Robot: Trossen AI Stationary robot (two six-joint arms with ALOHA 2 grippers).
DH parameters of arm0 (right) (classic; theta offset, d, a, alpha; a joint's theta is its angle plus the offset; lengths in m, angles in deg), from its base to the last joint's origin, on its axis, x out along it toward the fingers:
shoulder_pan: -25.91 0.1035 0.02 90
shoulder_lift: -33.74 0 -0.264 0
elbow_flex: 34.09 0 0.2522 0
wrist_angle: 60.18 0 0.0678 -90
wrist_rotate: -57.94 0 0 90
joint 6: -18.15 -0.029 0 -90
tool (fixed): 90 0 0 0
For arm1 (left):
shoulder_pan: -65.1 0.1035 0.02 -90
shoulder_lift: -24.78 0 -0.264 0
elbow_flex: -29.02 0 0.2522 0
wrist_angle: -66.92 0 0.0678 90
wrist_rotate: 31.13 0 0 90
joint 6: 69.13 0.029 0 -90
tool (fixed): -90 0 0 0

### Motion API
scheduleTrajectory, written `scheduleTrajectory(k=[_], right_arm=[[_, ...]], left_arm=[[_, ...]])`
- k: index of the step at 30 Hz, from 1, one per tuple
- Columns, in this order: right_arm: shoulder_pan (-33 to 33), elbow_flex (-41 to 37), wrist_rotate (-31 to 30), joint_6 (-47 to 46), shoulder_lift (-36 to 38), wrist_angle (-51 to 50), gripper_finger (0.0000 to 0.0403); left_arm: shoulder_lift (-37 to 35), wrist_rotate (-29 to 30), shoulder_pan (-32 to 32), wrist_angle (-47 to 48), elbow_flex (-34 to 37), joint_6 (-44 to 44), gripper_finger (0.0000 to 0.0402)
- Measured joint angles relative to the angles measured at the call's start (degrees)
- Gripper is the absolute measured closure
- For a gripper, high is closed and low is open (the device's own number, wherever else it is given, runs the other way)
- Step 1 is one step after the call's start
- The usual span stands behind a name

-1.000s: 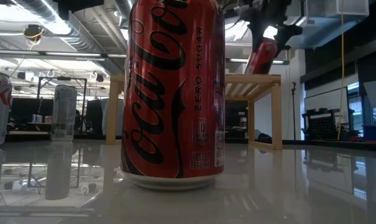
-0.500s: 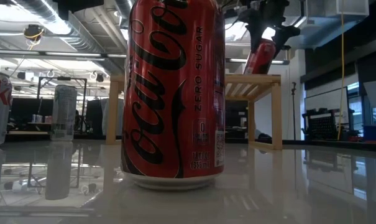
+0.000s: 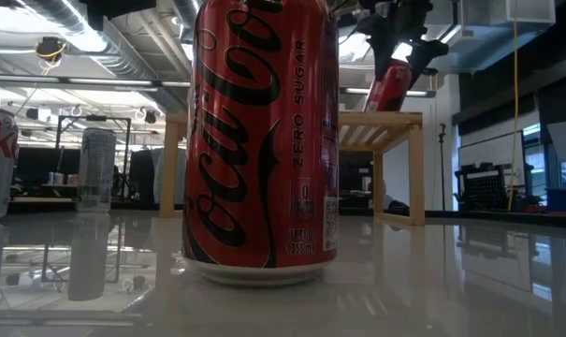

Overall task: Place canned beverage on shelf
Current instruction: Put the top red and white soda can on the shelf

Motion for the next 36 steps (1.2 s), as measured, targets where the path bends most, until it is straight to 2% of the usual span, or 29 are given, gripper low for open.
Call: scheduleTrajectory(k=[9,27,36], right_arm=[[0.0,0.0,0.1,0.0,-0.1,2.8,0.0053],[0.0,-0.1,1.6,0.0,-0.2,7.0,0.0074],[0.0,-0.1,-0.9,-3.0,-0.2,7.4,0.0075]], left_arm=[[0.0,0.0,0.0,0.0,0.0,0.0,0.0212],[0.0,0.0,0.0,0.0,0.0,0.4,0.0212],[0.0,0.0,0.0,0.0,0.0,0.3,0.0212]])
